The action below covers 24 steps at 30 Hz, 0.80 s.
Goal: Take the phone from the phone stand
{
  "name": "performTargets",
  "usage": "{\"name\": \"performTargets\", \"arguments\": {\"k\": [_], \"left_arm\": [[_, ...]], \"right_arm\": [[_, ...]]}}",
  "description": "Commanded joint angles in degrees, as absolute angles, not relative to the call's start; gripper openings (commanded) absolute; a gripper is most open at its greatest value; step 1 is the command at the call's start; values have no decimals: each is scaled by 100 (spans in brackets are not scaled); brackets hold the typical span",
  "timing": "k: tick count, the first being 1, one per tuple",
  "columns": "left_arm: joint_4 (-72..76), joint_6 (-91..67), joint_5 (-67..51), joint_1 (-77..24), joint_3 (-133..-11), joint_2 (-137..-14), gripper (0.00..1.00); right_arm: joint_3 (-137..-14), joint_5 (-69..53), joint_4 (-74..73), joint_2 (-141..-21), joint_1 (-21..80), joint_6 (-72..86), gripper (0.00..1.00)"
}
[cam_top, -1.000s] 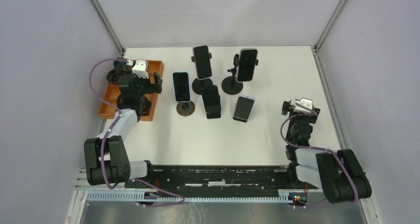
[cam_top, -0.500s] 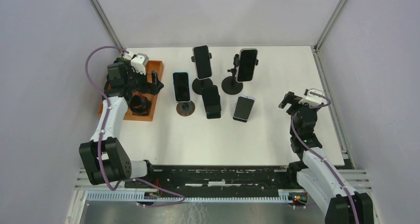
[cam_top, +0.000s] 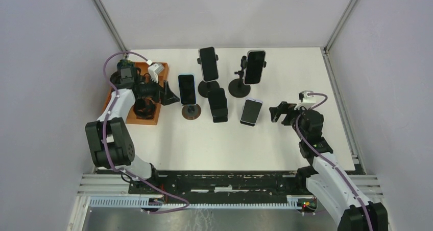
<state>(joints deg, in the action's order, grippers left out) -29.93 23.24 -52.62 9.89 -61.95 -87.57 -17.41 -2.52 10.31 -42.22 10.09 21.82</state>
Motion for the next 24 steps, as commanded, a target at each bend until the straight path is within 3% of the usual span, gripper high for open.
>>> {"name": "performTargets", "arguments": {"k": [1, 16, 24], "left_arm": [[-3090, 2752, -6033, 886, -6609, -9185, 100], [-3092, 3003, -6318, 577, -7390, -10562, 99], [-4720, 4469, -6946, 535, -8144, -11264, 81]], "right_arm": [[-2085, -782, 946, -4014, 1206, 1934, 98], [-2566, -2605, 1085, -4241, 1506, 2079, 98], [-2758, -3294, 1378, -4435, 1731, 2153, 97]]}}
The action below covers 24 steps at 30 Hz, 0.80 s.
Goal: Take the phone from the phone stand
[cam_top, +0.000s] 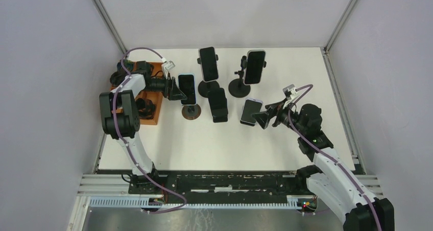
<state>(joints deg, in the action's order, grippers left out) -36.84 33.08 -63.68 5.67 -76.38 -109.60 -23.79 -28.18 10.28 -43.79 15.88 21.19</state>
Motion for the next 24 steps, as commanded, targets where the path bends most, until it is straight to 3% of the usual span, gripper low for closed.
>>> {"name": "performTargets", "arguments": {"k": [1, 7, 15, 19, 24], "left_arm": [[-4914, 4659, -6984, 523, -8244, -11333, 78], [-5478, 5142, -7024, 459, -8555, -11527, 57], [-5579, 5213, -6656, 309, -8425, -11084, 13], [-5647, 5171, -6551, 308, -8214, -10543, 4], [-6211, 5586, -6491, 304, -7851, -9829, 2]], "right_arm": [[-2781, -3313, 1380, -4453, 1780, 2152, 97], [-2898, -3202, 1491, -4694, 2228, 2177, 94], [-2979, -3076, 1731, -5072, 2764, 2273, 89], [-3027, -3007, 1923, -5313, 3052, 2347, 86], [-3204, -2901, 2100, -5707, 3446, 2390, 85]]}}
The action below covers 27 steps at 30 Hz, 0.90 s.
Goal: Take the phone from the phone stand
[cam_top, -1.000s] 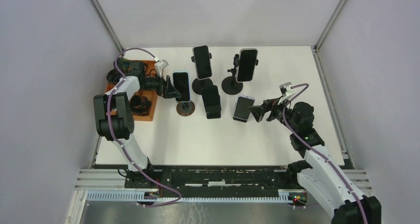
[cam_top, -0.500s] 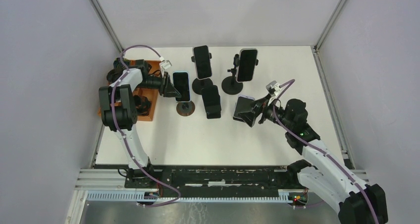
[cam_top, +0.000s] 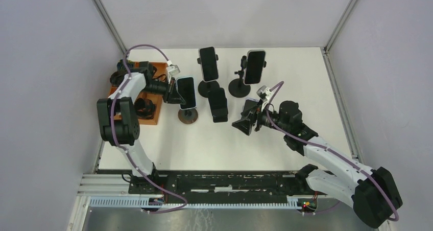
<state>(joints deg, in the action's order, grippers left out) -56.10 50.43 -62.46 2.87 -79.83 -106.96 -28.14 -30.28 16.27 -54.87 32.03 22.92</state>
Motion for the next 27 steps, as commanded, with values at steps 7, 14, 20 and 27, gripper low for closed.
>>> {"name": "performTargets", "arguments": {"k": [7, 14, 20, 27], "left_arm": [[-8313, 7008, -6708, 216, -7959, -9245, 2], [-8389, 6644, -6690, -412, -7692, -8125, 2], [-8394, 6281, -6754, -711, -7728, -7717, 2], [-8394, 6030, -6812, -897, -7855, -7476, 2]], "right_arm": [[-3790, -2865, 2719, -6619, 4105, 2552, 85], [-4686, -3034, 3340, -7823, 4429, 2873, 85], [-4974, -3103, 3705, -8322, 4765, 3073, 84], [-4834, -3258, 4448, -8459, 4912, 3540, 71]]}}
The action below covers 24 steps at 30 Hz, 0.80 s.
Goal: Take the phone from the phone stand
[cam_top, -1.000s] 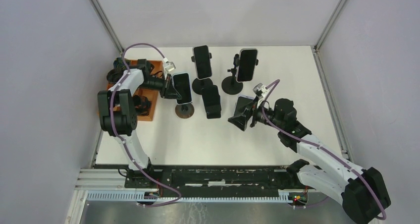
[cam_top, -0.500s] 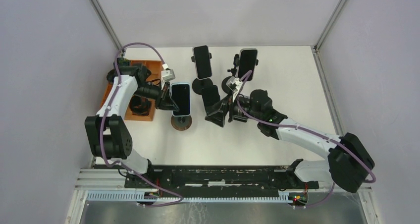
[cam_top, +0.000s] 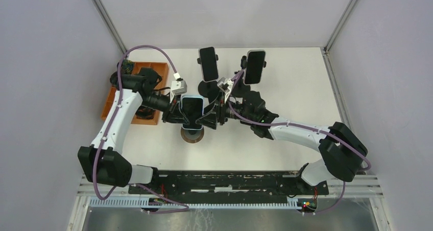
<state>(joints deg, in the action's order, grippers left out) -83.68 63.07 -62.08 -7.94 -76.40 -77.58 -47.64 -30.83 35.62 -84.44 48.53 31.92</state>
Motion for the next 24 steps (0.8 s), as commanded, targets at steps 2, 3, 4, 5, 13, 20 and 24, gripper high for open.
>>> {"name": "performTargets", "arguments": {"k": [2, 3, 4, 5, 13, 20, 24], "left_arm": [[-8394, 5983, -6844, -929, -7891, -7446, 2], [-8394, 5959, -6851, -938, -7908, -7444, 2], [-8394, 5930, -6853, -940, -7930, -7444, 2], [-8394, 5913, -6851, -941, -7946, -7444, 2], [-8394, 5751, -6941, -962, -8097, -7365, 3], [-8394, 5594, -6898, -967, -8259, -7389, 92], [-8393, 5614, -6816, -954, -8370, -7299, 100]], "right_arm": [[-4847, -3300, 4555, -8502, 4978, 3628, 64], [-4843, -3341, 4644, -8520, 5006, 3671, 59], [-4845, -3380, 4711, -8547, 5030, 3727, 54], [-4843, -3436, 4777, -8566, 5050, 3775, 48], [-4725, -3525, 5216, -8460, 5071, 4117, 5], [-4474, -3467, 5716, -8117, 4913, 4578, 0], [-4167, -3581, 6268, -7826, 4655, 5013, 0]]}}
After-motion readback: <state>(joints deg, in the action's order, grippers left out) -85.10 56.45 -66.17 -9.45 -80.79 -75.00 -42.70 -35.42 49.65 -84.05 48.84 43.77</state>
